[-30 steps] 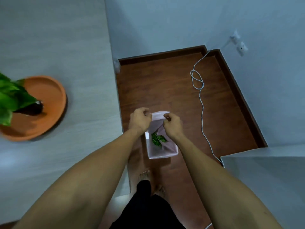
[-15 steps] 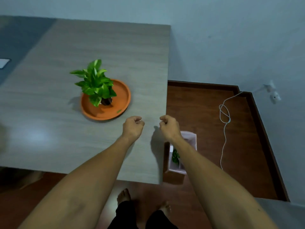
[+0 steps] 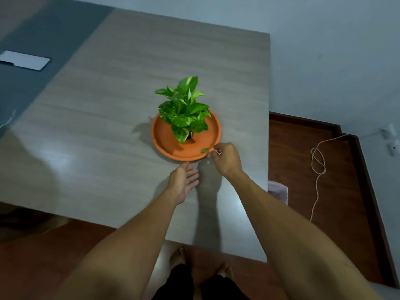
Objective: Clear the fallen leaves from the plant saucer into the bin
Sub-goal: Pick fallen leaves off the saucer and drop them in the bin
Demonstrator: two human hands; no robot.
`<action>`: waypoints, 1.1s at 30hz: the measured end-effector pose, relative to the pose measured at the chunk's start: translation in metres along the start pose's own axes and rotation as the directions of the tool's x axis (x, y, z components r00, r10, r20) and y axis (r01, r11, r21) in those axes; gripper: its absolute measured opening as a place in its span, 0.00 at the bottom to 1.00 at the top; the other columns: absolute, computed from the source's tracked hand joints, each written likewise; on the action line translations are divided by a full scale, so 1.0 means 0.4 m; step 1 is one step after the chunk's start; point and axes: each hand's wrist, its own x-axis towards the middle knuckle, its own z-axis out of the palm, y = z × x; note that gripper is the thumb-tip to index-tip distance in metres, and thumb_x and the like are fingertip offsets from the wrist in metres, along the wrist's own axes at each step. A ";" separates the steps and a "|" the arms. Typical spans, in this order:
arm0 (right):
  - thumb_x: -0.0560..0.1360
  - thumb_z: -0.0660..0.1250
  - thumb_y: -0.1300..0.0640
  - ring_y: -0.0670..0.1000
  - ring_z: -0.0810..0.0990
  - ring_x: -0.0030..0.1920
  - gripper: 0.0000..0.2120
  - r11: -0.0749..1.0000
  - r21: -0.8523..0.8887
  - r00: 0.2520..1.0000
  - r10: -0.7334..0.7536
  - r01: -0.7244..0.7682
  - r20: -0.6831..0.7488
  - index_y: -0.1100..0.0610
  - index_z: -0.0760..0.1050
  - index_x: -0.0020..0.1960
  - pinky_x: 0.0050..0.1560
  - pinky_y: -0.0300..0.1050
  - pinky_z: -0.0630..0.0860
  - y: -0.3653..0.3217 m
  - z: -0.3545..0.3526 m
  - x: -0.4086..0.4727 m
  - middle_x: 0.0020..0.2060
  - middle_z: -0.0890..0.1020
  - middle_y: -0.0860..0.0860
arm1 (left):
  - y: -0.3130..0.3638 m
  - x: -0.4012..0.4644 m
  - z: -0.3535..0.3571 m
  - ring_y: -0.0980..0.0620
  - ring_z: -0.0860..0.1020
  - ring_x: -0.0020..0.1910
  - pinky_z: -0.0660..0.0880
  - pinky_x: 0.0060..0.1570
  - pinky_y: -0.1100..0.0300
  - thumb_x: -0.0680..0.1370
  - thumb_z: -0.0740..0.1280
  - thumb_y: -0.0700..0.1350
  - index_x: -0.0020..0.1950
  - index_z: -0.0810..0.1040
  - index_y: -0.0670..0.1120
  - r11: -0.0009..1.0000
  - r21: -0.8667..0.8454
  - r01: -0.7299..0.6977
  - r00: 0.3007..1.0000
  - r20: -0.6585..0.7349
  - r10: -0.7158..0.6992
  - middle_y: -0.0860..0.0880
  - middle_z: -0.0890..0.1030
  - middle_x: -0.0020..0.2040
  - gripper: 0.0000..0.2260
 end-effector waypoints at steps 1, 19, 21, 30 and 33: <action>0.76 0.67 0.57 0.61 0.79 0.56 0.12 0.999 -0.044 1.000 -0.003 0.003 0.003 0.60 0.83 0.56 0.54 0.51 0.78 -0.011 0.021 0.017 0.55 0.79 0.61 | 0.004 0.014 -0.017 0.42 0.76 0.67 0.72 0.66 0.50 0.83 0.59 0.51 0.72 0.70 0.38 0.998 -0.058 0.025 1.000 0.008 -0.024 0.41 0.77 0.66 0.23; 0.75 0.65 0.54 0.60 0.71 0.63 0.12 0.891 -0.440 0.993 0.097 -0.116 -0.066 0.58 0.81 0.55 0.62 0.54 0.64 -0.103 0.157 0.126 0.60 0.76 0.57 | 0.015 0.110 -0.057 0.44 0.79 0.64 0.72 0.70 0.49 0.82 0.56 0.47 0.70 0.73 0.39 0.926 -0.343 0.159 0.980 0.165 -0.107 0.41 0.81 0.64 0.21; 0.76 0.65 0.53 0.60 0.71 0.63 0.13 0.889 -0.437 0.991 0.116 -0.135 -0.070 0.58 0.80 0.56 0.62 0.54 0.64 -0.106 0.161 0.126 0.60 0.76 0.57 | 0.016 0.111 -0.065 0.44 0.80 0.64 0.72 0.69 0.49 0.81 0.57 0.47 0.70 0.74 0.39 0.926 -0.341 0.163 0.980 0.166 -0.111 0.41 0.81 0.64 0.21; 0.76 0.66 0.54 0.58 0.71 0.59 0.09 0.915 -0.403 0.993 -0.025 -0.025 -0.118 0.50 0.85 0.51 0.50 0.50 0.57 -0.091 0.173 0.114 0.51 0.82 0.51 | 0.014 0.112 -0.091 0.42 0.79 0.65 0.71 0.70 0.47 0.79 0.59 0.44 0.70 0.73 0.38 0.921 -0.351 0.172 0.976 0.187 -0.111 0.39 0.81 0.65 0.21; 0.78 0.65 0.57 0.57 0.70 0.59 0.11 0.911 -0.410 0.991 -0.019 -0.038 -0.133 0.49 0.85 0.50 0.48 0.49 0.54 -0.090 0.183 0.119 0.50 0.84 0.50 | 0.016 0.112 -0.096 0.42 0.79 0.65 0.72 0.70 0.47 0.79 0.59 0.44 0.71 0.73 0.38 0.917 -0.357 0.179 0.975 0.191 -0.116 0.39 0.81 0.65 0.21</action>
